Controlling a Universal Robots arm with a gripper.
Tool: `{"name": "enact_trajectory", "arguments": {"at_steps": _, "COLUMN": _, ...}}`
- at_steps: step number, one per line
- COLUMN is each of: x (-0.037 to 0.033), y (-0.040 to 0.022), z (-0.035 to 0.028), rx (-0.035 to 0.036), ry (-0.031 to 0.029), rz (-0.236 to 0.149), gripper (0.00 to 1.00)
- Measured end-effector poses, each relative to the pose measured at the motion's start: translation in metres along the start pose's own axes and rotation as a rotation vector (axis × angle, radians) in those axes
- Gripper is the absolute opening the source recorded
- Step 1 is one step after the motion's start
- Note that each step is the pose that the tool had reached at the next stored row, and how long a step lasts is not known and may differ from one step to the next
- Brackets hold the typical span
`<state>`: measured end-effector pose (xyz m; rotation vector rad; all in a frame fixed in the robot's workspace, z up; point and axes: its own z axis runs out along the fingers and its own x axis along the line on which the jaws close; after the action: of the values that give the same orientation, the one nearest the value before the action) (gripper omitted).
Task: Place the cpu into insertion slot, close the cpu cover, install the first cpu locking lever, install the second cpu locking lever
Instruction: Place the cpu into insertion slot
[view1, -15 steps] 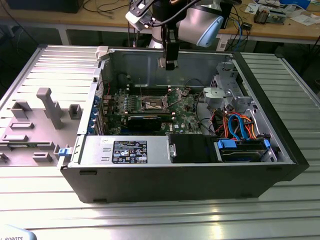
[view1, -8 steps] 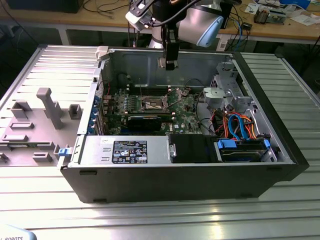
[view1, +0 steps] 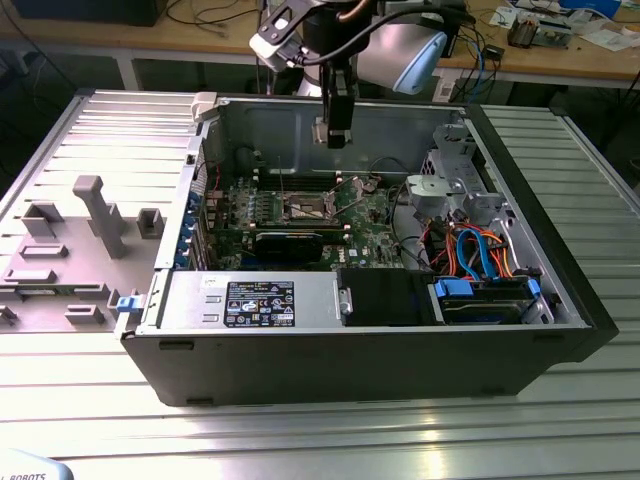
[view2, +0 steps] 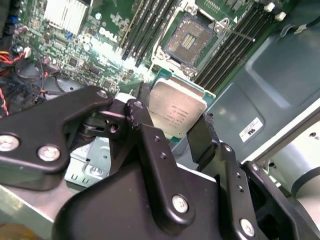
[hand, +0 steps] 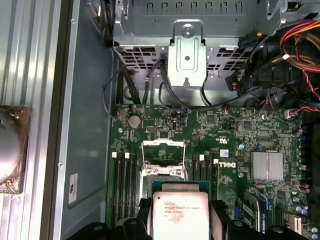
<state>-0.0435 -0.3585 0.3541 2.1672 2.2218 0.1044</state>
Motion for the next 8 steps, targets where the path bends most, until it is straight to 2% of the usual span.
{"name": "enact_trajectory", "arguments": {"at_steps": 2, "x": -0.0001, "y": -0.0012, "z": 0.0061, "rx": 0.0003, "ry": -0.0019, "rz": 0.018, "gripper": 0.54}}
{"name": "enact_trajectory", "arguments": {"at_steps": 3, "x": -0.0001, "y": -0.0012, "z": 0.0072, "rx": 0.0007, "ry": -0.0021, "rz": 0.02, "gripper": 0.54}}
{"name": "enact_trajectory", "arguments": {"at_steps": 8, "x": -0.0002, "y": -0.0013, "z": 0.0073, "rx": 0.0007, "ry": -0.0021, "rz": 0.02, "gripper": 0.54}}
